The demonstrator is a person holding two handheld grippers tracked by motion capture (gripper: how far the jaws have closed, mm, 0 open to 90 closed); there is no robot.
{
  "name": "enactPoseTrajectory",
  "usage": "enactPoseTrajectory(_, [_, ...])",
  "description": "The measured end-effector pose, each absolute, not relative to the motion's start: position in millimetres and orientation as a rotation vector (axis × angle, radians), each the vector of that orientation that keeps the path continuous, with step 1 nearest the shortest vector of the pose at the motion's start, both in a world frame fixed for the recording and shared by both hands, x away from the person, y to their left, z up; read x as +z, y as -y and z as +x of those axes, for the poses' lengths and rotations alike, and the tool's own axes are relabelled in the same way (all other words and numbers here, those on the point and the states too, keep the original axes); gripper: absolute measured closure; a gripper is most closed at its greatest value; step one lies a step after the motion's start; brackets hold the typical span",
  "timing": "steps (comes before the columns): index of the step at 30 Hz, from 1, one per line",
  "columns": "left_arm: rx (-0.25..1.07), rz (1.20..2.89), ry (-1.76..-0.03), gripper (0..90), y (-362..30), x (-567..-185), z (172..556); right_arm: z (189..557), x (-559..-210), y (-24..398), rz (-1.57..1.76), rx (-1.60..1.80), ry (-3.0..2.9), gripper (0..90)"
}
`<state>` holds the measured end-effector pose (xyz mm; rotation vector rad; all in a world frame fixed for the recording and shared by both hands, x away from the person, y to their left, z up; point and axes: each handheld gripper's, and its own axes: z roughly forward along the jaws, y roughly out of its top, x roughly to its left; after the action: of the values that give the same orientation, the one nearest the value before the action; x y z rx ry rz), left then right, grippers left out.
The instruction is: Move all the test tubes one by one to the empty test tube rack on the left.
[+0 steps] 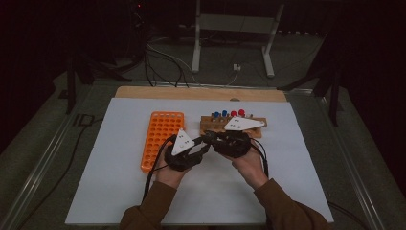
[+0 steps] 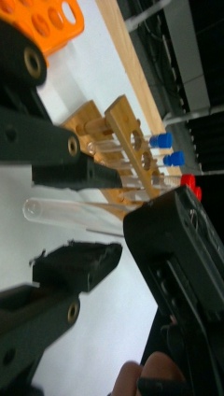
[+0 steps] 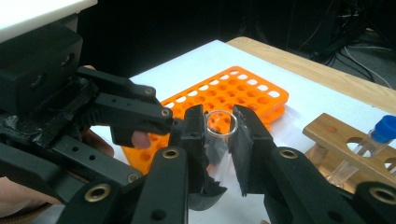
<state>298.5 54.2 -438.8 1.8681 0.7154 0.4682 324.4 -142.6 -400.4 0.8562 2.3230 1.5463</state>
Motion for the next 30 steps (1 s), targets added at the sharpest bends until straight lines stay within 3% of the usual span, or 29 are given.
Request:
enactPoseTrajectory(5, [0.459, 1.867, -0.714, 75.4, -52.6, -438.5, 298.4, 324.9, -403.4, 143.1, 0.87, 1.554, -2.335, 76.5])
enactPoseTrajectory(8, [0.441, 1.861, -0.709, 76.4, -53.4, -438.5, 299.4, 324.5, -403.0, 145.3, 0.867, 1.561, -2.333, 75.7])
enactPoseTrajectory(11, [0.465, 1.858, -0.715, 76.4, -55.5, -438.1, 300.2, 323.5, -401.0, 149.9, 0.868, 1.581, -2.304, 62.4])
enactPoseTrajectory(15, [0.496, 1.84, -0.74, 76.4, -66.8, -436.2, 304.0, 322.0, -395.8, 165.4, 0.883, 1.581, -2.243, 37.0])
enactPoseTrajectory(16, [0.496, 1.84, -0.74, 76.3, -66.8, -436.2, 304.0, 322.0, -395.8, 165.4, 0.883, 1.581, -2.243, 37.0])
enactPoseTrajectory(20, [0.528, 1.811, -0.746, 76.2, -79.2, -433.6, 307.2, 318.4, -396.0, 190.8, 0.915, 1.552, -2.162, 19.0])
enactPoseTrajectory(30, [0.6, 1.743, -0.804, 76.3, -108.0, -429.5, 316.3, 301.1, -416.3, 231.4, 0.945, 1.49, -2.104, 3.7])
